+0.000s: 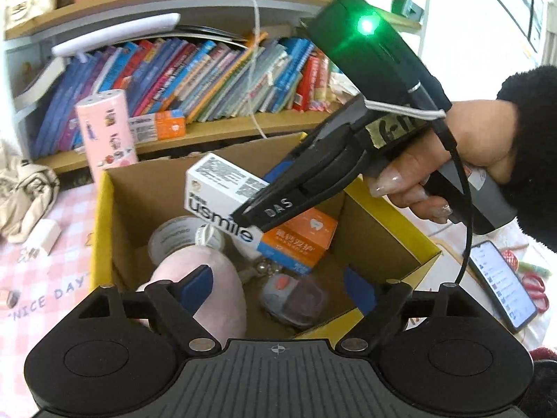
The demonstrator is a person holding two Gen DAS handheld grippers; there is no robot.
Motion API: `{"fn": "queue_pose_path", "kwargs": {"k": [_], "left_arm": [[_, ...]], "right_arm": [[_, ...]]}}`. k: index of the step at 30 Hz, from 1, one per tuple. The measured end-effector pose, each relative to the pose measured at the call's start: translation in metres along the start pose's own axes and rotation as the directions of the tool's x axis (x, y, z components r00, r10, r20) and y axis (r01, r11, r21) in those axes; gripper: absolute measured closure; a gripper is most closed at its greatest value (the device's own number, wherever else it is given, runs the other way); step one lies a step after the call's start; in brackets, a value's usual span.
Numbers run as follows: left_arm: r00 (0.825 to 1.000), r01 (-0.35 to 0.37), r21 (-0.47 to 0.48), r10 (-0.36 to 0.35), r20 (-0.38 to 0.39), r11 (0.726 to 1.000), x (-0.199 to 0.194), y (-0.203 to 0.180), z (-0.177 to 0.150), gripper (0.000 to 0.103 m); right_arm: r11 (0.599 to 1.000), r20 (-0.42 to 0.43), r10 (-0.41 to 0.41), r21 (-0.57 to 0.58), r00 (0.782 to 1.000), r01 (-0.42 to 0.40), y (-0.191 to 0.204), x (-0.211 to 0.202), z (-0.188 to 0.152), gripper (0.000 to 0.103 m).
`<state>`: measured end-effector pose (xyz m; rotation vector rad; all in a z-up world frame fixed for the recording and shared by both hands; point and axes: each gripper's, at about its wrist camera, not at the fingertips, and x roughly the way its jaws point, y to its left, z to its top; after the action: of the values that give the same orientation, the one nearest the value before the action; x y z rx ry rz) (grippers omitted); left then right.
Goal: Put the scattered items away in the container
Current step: 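Lower both tools into the box and open them, releasing box and truck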
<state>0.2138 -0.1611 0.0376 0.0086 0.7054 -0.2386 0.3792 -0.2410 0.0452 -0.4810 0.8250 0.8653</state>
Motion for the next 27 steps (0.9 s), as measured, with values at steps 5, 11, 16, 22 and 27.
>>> {"fn": "queue_pose_path", "kwargs": {"k": [5,11,16,22,27], "left_arm": [[0.997,-0.047,-0.032,0.049,0.065,0.998,-0.019,0.006,-0.008,0.011],[0.992,-0.078,-0.032,0.081,0.101,0.996,-0.032,0.005,-0.011,0.01],[0.988,-0.108,-0.031,0.11,0.111,0.994,-0.039,0.004,-0.013,0.01],[0.982,-0.14,-0.044,0.144,0.122,0.989,-0.048,0.004,-0.018,0.007],[0.978,-0.152,-0.044,0.157,0.134,0.987,-0.056,0.003,-0.024,0.007]], "right_arm": [[1.0,-0.008,0.004,0.01,1.0,-0.004,0.0,0.002,-0.001,0.065],[0.999,-0.006,0.016,0.032,1.0,-0.015,0.003,0.002,-0.006,0.062],[0.999,0.012,0.002,0.037,1.0,-0.003,0.007,-0.005,-0.009,0.051],[0.998,0.043,-0.029,0.061,0.999,0.026,0.008,-0.021,-0.016,0.037],[0.995,0.073,-0.055,0.092,0.996,0.048,0.009,-0.034,-0.022,0.03]]}}
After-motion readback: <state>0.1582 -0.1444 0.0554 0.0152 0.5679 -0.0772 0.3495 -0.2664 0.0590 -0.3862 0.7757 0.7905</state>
